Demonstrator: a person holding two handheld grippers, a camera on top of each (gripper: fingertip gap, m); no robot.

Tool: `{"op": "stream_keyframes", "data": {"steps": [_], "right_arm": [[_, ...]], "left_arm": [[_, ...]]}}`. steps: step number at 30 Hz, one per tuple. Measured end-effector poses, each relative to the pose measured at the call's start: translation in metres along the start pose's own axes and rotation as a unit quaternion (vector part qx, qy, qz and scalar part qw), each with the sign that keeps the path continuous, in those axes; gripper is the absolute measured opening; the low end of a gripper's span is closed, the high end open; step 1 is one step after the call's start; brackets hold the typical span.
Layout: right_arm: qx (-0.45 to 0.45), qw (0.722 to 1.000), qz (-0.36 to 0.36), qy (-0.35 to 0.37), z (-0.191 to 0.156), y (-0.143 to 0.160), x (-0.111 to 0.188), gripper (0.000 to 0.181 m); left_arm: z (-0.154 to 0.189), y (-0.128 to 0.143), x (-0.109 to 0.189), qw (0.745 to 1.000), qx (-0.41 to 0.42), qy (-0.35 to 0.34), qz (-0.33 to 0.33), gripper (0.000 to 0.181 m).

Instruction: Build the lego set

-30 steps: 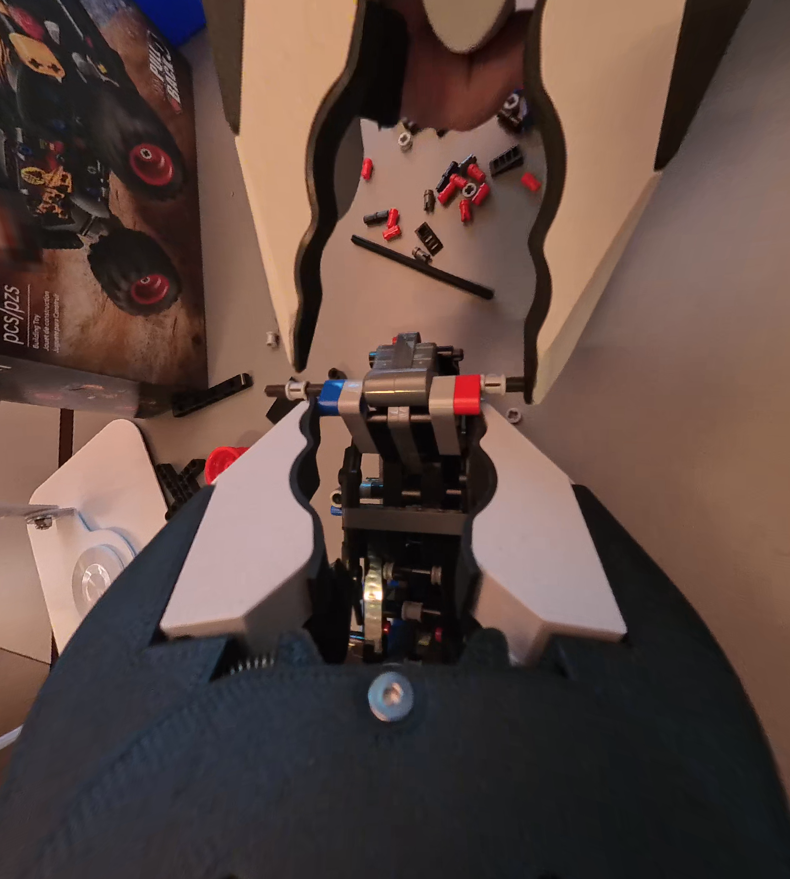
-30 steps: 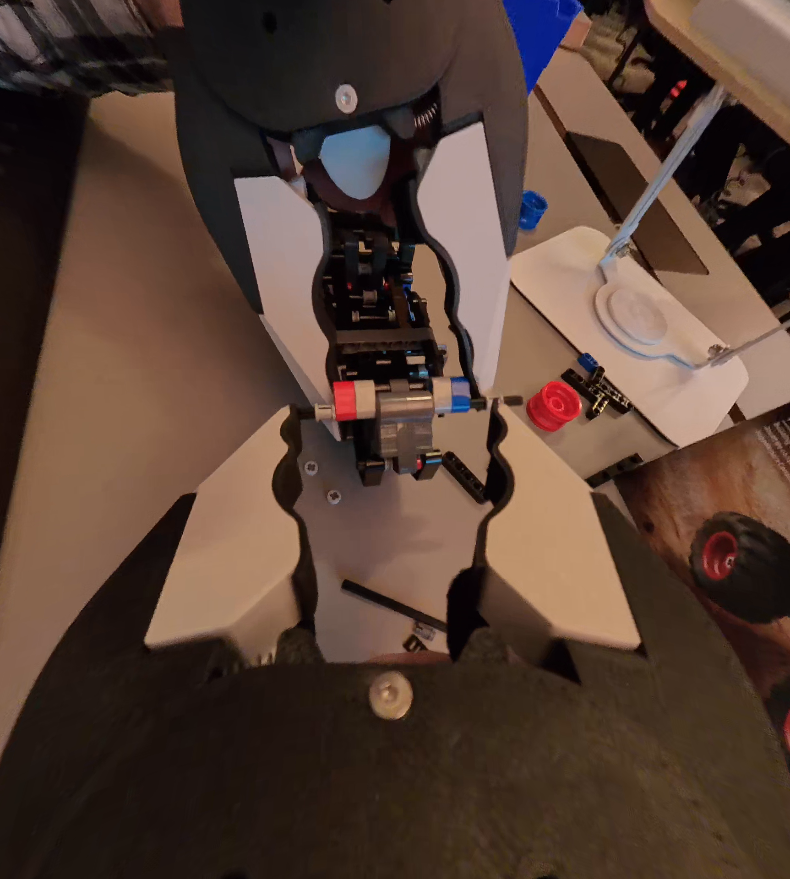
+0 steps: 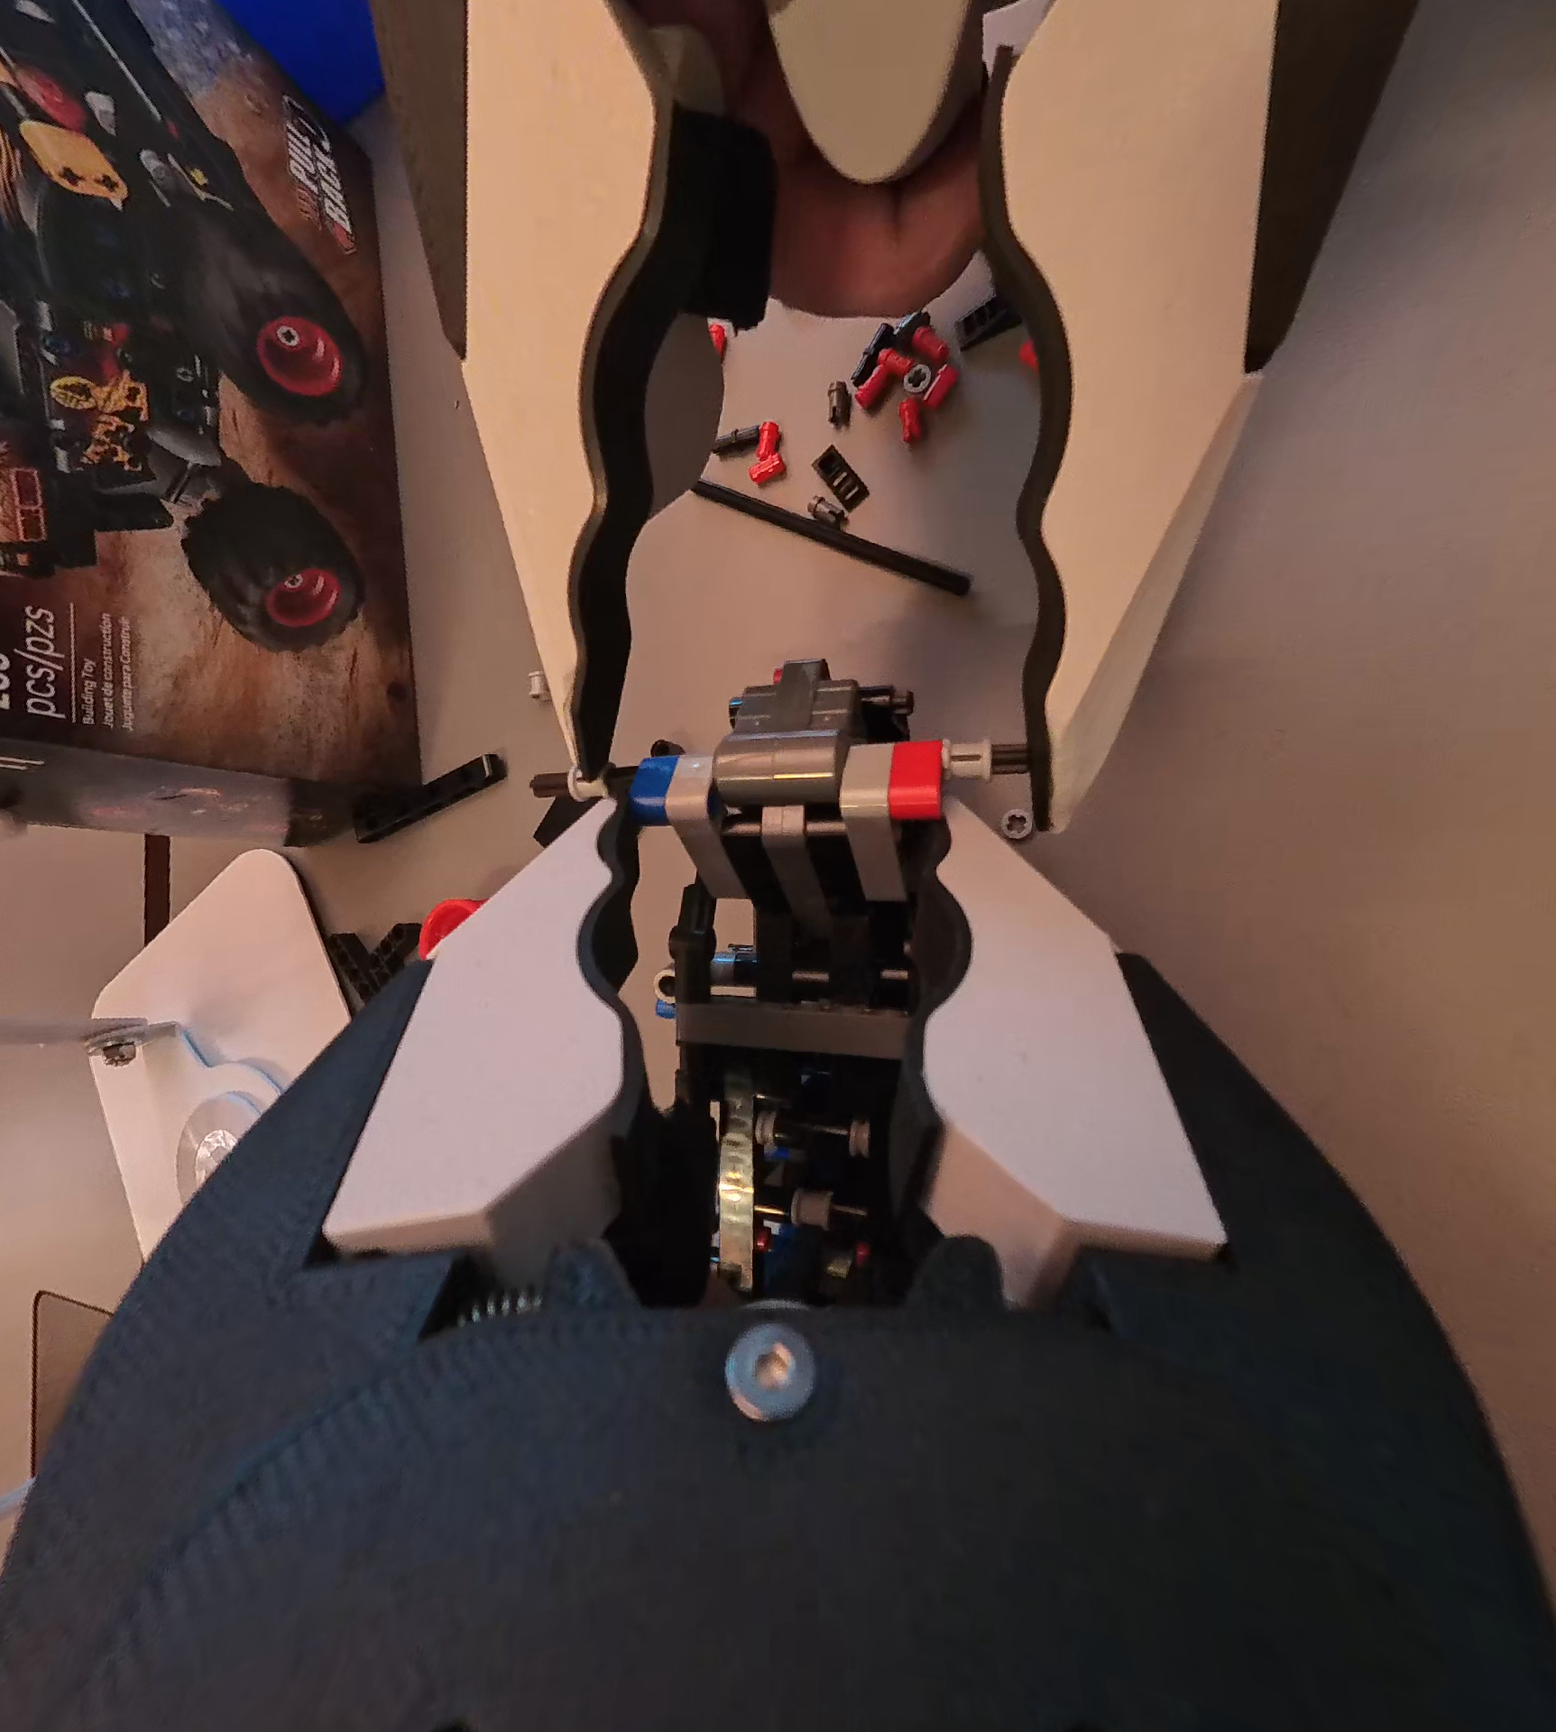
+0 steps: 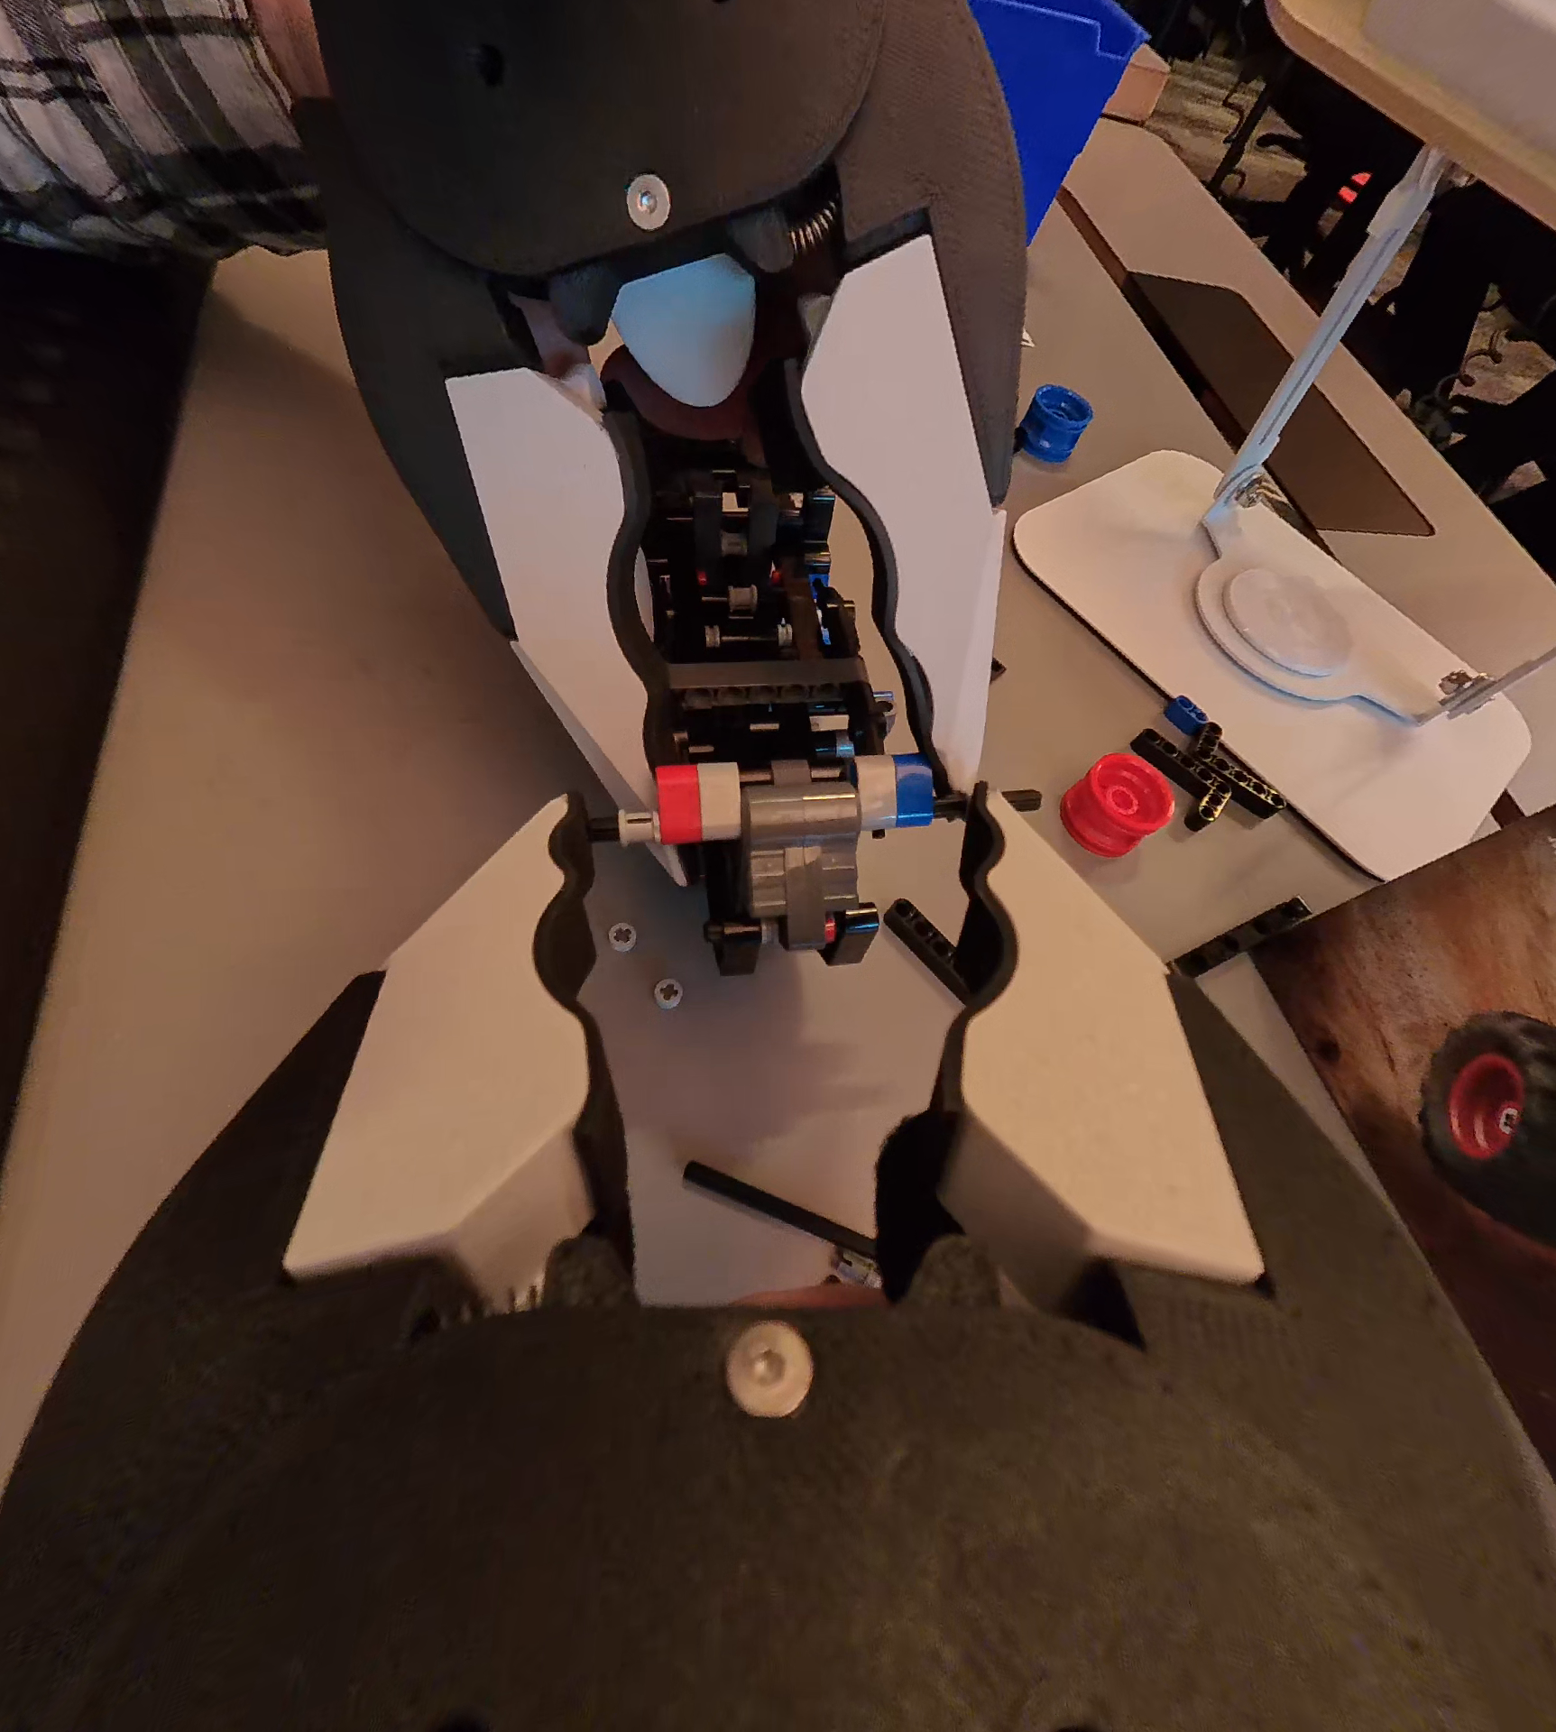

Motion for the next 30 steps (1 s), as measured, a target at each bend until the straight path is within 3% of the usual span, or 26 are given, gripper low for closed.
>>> {"op": "stream_keyframes", "data": {"steps": [25, 30], "right_arm": [[0.02, 1.0, -0.009, 0.011, -0.002, -0.001, 0.001, 0.069], [0.007, 0.999, -0.011, 0.03, 0.007, -0.001, 0.006, 0.091]], "left_arm": [[-0.003, 0.001, -0.001, 1.0, -0.009, -0.004, -0.001, 0.056], [-0.001, -0.001, -0.001, 1.0, -0.01, 0.001, 0.012, 0.057]]}}
Point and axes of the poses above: each gripper's, where its closed fingertips meet, x back along the fingers, y out of its underside, z = x × y across the jaws, the point moved 1 cm from there along x, back along the fingers, and after that the axes turned 5 degrees about z, right-handed, at the moved point
